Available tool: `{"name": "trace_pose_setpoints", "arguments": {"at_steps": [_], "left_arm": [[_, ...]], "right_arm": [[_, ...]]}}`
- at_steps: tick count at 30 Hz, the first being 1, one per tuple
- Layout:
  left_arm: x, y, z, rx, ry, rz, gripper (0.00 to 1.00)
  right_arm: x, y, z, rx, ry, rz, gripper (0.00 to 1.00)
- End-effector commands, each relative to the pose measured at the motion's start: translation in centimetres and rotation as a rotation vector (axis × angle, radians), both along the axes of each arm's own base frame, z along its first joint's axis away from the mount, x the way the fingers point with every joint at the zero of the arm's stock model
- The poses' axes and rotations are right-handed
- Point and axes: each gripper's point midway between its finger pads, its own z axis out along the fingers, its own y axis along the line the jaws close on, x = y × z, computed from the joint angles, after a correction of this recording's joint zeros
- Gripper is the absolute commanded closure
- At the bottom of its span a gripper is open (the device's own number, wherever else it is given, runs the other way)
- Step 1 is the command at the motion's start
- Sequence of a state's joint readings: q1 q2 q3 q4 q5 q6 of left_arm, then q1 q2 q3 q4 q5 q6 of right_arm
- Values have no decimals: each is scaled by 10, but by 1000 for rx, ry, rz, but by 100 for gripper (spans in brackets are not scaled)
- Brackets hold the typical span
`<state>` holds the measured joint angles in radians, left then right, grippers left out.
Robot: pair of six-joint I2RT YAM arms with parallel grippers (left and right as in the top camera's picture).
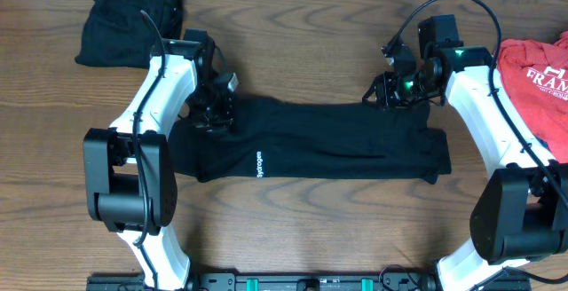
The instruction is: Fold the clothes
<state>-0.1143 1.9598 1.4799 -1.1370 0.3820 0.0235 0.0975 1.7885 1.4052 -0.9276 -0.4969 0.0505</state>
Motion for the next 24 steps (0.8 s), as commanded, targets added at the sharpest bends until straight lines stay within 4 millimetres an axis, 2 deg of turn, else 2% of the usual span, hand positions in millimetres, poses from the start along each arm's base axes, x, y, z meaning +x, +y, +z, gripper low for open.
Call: {"name": "trace_pose_setpoints", "arguments": {"at_steps": [1,11,18,24], "left_arm": [[-10,19,-9,111,41,-23,94],[-15,28,-9,138,65,-17,94],[-34,31,-4,150,149,-22,94],[-38,52,-5,280,166,-2,94]], "right_arm": [[-1,4,6,3,-12,10,64],[-6,6,5,8,9,16,65],[-12,7,4,9,35,18,65],[-25,12,1,-3,86,36,64]]}}
